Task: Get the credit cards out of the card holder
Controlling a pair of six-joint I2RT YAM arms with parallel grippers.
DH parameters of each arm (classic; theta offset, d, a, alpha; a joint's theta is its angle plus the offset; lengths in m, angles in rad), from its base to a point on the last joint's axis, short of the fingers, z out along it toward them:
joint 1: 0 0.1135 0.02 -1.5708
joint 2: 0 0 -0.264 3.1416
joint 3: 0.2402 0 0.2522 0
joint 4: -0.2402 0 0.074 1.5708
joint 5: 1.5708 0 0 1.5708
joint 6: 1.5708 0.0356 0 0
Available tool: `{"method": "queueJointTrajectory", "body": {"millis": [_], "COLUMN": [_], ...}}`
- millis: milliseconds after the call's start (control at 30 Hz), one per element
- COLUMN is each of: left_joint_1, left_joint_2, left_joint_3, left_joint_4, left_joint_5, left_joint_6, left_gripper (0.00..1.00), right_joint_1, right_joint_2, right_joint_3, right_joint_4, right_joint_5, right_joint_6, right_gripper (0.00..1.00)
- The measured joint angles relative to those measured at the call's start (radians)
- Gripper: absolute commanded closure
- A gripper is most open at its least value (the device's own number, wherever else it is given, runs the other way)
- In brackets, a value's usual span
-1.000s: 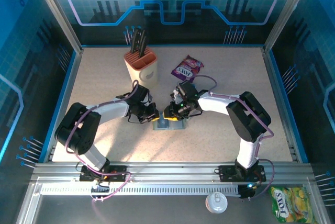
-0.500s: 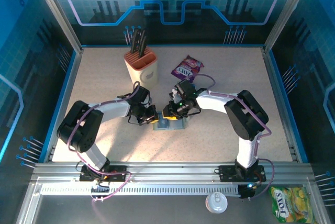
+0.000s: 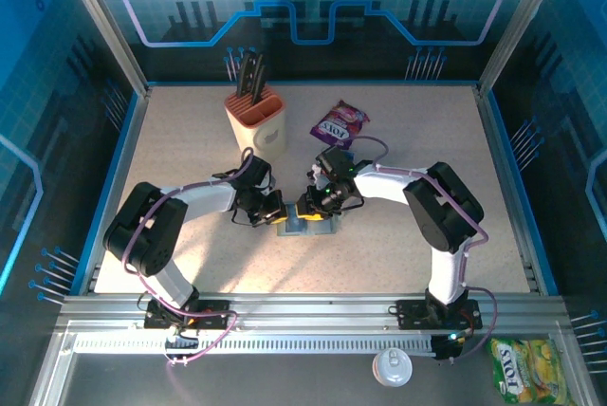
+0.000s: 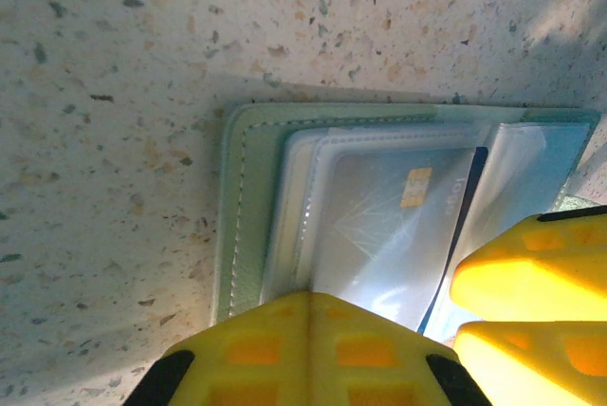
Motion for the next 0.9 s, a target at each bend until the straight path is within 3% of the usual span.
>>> {"method": "queueJointTrajectory", "body": {"millis": [900], "left_joint_1": [0.0], "left_joint_2": [0.0], "left_joint_3": [0.0], "left_joint_4": [0.001], "left_joint_5": [0.0], "left_joint_6": [0.0], "left_gripper": [0.99], "right_joint_1": [0.021], "right_joint_2": [0.046], "right_joint_3": [0.015], "right_joint_4": [0.045], "right_joint_5": [-0.037], "right_joint_6": [0.022], "right_gripper": [0.71]}}
